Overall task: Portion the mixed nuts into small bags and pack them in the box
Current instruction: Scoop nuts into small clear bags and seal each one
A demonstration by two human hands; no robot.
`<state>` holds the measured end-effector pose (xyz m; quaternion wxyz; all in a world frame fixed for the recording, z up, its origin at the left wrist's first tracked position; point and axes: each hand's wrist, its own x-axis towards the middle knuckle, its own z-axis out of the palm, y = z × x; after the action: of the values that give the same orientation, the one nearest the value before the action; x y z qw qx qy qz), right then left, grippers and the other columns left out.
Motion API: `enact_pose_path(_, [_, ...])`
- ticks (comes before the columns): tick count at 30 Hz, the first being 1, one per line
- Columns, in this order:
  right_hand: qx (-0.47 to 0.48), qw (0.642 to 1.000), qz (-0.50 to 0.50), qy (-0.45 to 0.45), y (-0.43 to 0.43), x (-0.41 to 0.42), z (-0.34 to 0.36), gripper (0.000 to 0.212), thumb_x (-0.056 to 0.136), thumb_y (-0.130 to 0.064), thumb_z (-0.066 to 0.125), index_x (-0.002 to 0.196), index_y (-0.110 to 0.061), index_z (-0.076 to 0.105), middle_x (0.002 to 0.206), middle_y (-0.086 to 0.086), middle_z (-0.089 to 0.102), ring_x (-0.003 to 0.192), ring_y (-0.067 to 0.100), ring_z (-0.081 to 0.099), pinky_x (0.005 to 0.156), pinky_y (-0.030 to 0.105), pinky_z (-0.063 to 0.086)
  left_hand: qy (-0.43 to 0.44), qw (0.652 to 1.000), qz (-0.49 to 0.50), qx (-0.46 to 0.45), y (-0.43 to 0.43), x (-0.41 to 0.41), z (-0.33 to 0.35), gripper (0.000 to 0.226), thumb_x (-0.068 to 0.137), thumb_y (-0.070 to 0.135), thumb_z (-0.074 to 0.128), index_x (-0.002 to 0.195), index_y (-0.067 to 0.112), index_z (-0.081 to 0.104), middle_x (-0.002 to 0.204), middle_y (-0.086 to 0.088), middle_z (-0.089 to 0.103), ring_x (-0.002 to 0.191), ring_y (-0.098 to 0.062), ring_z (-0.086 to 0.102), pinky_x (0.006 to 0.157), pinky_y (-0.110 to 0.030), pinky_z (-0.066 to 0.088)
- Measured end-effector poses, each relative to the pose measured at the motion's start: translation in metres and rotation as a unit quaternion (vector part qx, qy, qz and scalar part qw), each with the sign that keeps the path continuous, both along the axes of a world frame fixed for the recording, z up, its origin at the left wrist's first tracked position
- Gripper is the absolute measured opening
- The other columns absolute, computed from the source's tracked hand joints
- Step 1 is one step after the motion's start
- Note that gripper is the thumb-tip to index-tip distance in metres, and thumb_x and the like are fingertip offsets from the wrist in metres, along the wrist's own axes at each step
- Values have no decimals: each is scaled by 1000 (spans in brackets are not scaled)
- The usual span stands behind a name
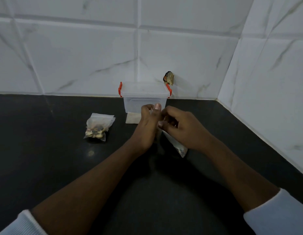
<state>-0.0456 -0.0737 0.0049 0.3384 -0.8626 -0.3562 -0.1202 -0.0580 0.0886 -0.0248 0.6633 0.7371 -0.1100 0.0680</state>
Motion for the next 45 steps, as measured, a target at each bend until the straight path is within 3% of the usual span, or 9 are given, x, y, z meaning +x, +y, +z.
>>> enact_pose_path(4, [89, 995, -30, -32, 1, -2, 4, 5, 96, -12, 69, 100, -15, 68, 87, -10, 69, 73, 9, 65, 64, 13, 48, 33, 997, 54, -40, 9, -4, 23, 68, 97, 76, 18, 128, 23, 48, 105, -10, 64, 90, -22, 66, 69, -34, 59])
enact_pose_path(7, [2, 999, -20, -27, -3, 1, 4, 7, 96, -17, 69, 103, -18, 72, 93, -12, 71, 82, 2, 66, 70, 10, 47, 39, 993, 102, -42, 24, 2, 31, 65, 103, 65, 15, 119, 18, 58, 104, -8, 66, 91, -18, 64, 72, -31, 50])
enact_pose_path(9, [-22, 999, -14, -20, -4, 1, 3, 9, 95, -17, 71, 103, -18, 75, 93, -13, 72, 86, 0, 67, 74, 10, 47, 15, 994, 106, -17, 37, 2, 18, 62, 104, 65, 21, 113, 19, 61, 102, -9, 69, 95, -22, 66, 82, -37, 51])
enact_pose_path(12, [102, 993, -40, -32, -4, -3, 8, 6, 95, -13, 71, 100, -14, 75, 89, -9, 73, 80, 4, 68, 72, 11, 48, 8, 995, 90, -47, 50, -4, 3, 57, 96, 70, 38, 112, 22, 63, 105, -6, 74, 105, -24, 69, 91, -39, 54])
enact_pose_path(14, [64, 997, -34, -26, -6, -1, 9, 6, 95, -15, 71, 99, -16, 74, 90, -9, 73, 82, 5, 67, 73, 15, 49, 16, 996, 60, -66, 49, -6, 5, 53, 94, 68, 50, 115, 22, 63, 110, -4, 74, 108, -20, 70, 96, -40, 53])
enact_pose_path(17, [-7, 1000, -14, -9, -4, 1, 3, 7, 94, -16, 72, 99, -19, 76, 91, -10, 74, 86, 5, 69, 76, 25, 54, 15, 998, 5, -68, 44, -10, 9, 47, 87, 50, 70, 122, 22, 59, 117, -6, 73, 109, -20, 71, 97, -44, 56])
enact_pose_path(23, [183, 981, -3, 61, -2, 1, 7, 6, 98, -4, 67, 102, -7, 70, 88, 12, 72, 75, 31, 72, 74, 42, 63, 38, 996, -77, -29, 44, -12, 6, 75, 80, -1, 83, 140, 19, 44, 118, -13, 74, 109, -27, 73, 91, -46, 60])
enact_pose_path(38, [211, 975, -15, 63, 2, 0, 2, 5, 99, -5, 65, 101, -5, 69, 76, 10, 71, 67, 30, 70, 65, 36, 62, 27, 996, -78, -32, 39, -13, 8, 66, 77, -6, 82, 135, 8, 52, 103, -16, 78, 97, -29, 76, 82, -36, 63])
enact_pose_path(45, [176, 972, 2, 155, 0, 2, 1, 54, 88, -5, 78, 131, -29, 54, 96, 13, 70, 86, 37, 71, 74, 55, 59, 6, 996, -72, -57, 42, -12, 7, 60, 77, -7, 82, 131, 6, 58, 105, -17, 77, 99, -31, 76, 85, -41, 62])
